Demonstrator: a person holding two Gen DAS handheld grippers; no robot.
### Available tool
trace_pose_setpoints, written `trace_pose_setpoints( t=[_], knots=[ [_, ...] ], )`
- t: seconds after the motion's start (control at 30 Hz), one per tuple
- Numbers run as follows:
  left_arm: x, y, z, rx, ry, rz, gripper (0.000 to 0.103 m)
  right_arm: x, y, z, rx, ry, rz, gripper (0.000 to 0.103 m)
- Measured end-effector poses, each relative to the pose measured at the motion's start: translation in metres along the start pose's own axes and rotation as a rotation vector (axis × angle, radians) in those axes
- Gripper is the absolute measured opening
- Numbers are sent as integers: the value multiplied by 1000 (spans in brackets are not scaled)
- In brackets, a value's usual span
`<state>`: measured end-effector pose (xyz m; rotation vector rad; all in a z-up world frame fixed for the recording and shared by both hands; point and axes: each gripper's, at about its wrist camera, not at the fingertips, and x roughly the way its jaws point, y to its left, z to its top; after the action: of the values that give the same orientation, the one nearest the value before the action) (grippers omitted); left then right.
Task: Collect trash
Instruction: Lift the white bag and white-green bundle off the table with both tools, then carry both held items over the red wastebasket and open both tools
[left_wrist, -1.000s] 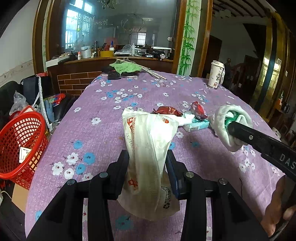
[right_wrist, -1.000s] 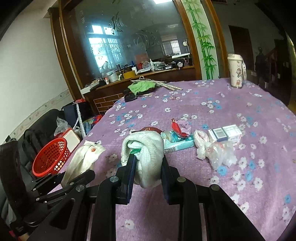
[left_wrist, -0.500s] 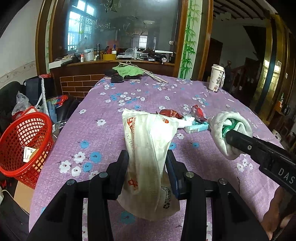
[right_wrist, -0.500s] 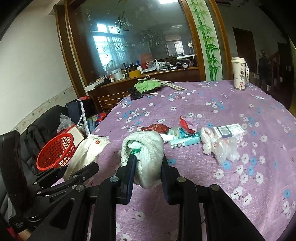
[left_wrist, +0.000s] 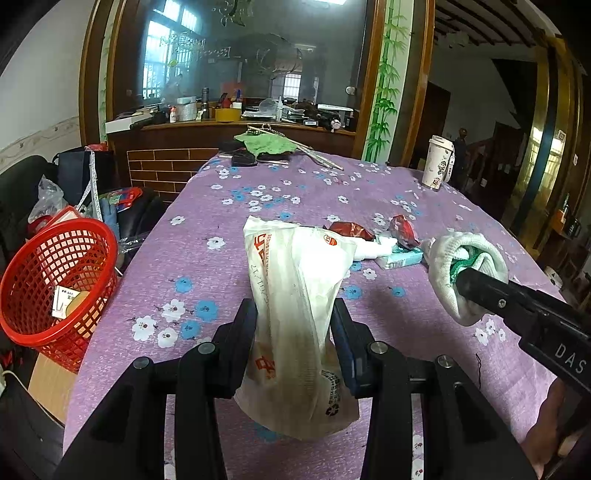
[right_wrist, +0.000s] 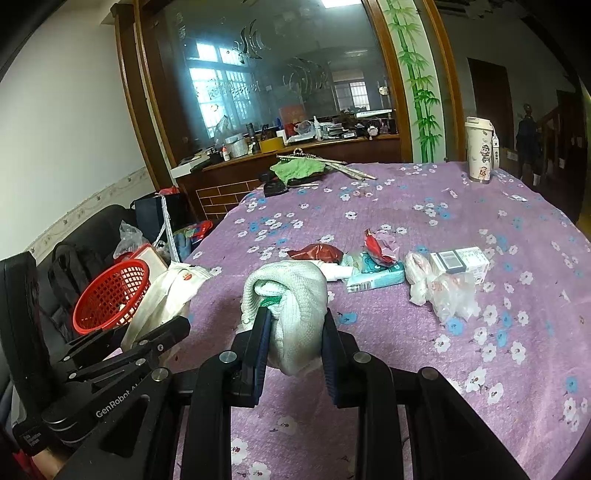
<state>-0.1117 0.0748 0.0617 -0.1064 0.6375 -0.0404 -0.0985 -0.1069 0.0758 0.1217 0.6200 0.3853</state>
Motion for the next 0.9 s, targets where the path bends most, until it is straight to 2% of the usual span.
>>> trace_pose_setpoints(
  t=[0.57,0.9],
  knots=[
    [-12,11,0,-27,-18,7,39,-2,14,-1,-30,3,8,28],
    [-21,29,4,-59,-42,18,39,4,26,1,-54,20,26,28]
  ],
)
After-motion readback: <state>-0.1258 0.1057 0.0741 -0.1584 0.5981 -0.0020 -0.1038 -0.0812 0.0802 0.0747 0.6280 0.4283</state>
